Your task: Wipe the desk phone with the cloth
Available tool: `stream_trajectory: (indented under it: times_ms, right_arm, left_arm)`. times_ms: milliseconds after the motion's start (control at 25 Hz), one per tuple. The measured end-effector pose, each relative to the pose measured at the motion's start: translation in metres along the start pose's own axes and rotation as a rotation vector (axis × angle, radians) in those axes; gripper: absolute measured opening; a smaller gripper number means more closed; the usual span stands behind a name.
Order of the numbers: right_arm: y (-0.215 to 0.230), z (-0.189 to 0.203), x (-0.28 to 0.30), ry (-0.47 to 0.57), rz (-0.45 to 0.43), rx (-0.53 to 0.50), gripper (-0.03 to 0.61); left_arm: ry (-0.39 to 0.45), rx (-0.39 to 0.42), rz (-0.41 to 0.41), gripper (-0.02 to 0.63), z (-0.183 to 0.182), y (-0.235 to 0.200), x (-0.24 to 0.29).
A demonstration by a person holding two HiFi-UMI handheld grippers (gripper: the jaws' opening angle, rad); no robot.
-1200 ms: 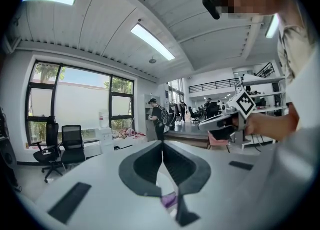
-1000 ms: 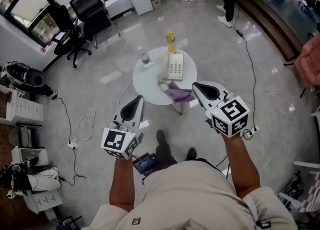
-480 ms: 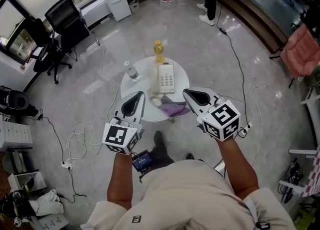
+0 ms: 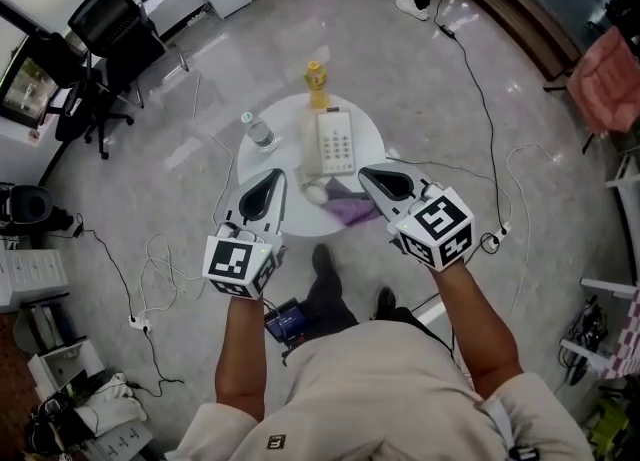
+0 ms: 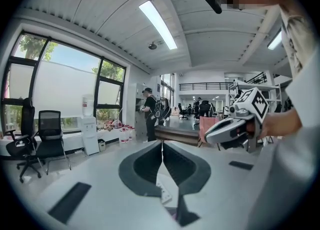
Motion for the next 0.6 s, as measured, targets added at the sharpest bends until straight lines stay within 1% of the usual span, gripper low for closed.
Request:
stream_trajectory:
  times_ms: [360,600]
  right_arm:
    - [0.008,0.029,0.050,-0.062,0.003,0.030,-0.006]
    - [0.014,0.057,0.082,-0.119,0.006,0.058,-0.006]
  left_arm:
    - [-0.036,-0.024,-0.014,0.009,0.033,-0.040,0.018]
    - [-0.074,-0.051,-0.017,0.009,0.061,-0.064,0.036]
Point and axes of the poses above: the fingertips, and each gripper's own axes: x forward along the fingers, y to its right, z out of its underside, the point moved 10 cm from there along -x, backward along the fingers, and after that the axes turned 4 degrees about z, right-handed, at the moved point
